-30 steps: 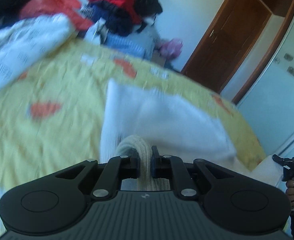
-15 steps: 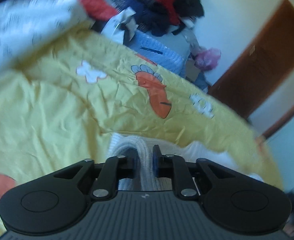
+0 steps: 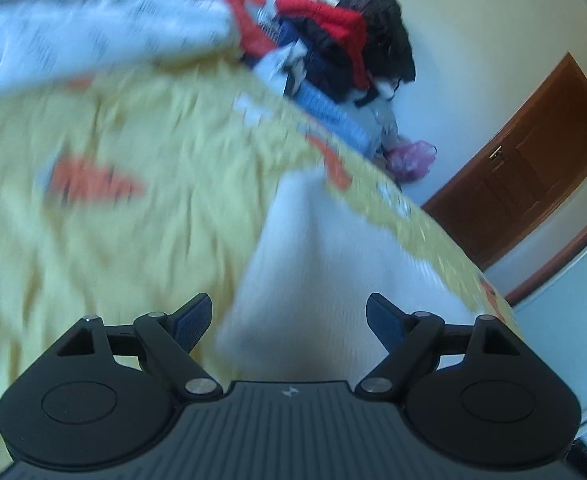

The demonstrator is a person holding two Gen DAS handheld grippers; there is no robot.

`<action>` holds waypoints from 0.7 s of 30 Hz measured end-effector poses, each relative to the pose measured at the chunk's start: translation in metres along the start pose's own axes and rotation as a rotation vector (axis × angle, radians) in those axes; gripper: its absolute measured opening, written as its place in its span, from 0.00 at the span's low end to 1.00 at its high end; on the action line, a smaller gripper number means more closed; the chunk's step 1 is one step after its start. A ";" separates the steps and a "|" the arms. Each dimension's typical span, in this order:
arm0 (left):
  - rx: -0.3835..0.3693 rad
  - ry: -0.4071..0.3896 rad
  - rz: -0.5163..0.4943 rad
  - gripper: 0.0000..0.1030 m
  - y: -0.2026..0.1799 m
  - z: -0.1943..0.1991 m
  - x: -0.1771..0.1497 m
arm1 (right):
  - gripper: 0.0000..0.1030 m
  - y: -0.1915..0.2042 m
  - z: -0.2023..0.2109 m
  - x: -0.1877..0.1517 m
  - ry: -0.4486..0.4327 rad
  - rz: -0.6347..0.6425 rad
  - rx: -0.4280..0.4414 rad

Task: Fold small clothes
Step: 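Lift the held hem with both grippers and fold it toward the collar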

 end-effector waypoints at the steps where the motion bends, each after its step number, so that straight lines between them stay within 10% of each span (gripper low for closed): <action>1: -0.011 0.011 0.022 0.82 0.002 -0.001 -0.007 | 0.55 -0.005 0.003 -0.007 0.002 -0.022 -0.025; 15: -0.009 -0.033 0.203 0.82 -0.008 -0.060 -0.008 | 0.46 0.012 -0.070 -0.012 -0.087 -0.073 -0.084; 17: 0.090 -0.011 0.150 0.34 -0.013 -0.063 -0.008 | 0.29 0.018 -0.079 -0.014 -0.093 -0.034 -0.120; 21: 0.046 0.001 0.153 0.25 -0.009 -0.050 -0.004 | 0.26 0.023 -0.073 -0.015 -0.116 -0.025 -0.100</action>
Point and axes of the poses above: each gripper's, at about its wrist camera, not at the fingertips, and z roughly against the way its jaws point, y to its left, x to its top, the point moved 2 cm from there along -z, roughly the way its jaws point, and after that the axes turned 1 degree about y, right-handed, at the moved point
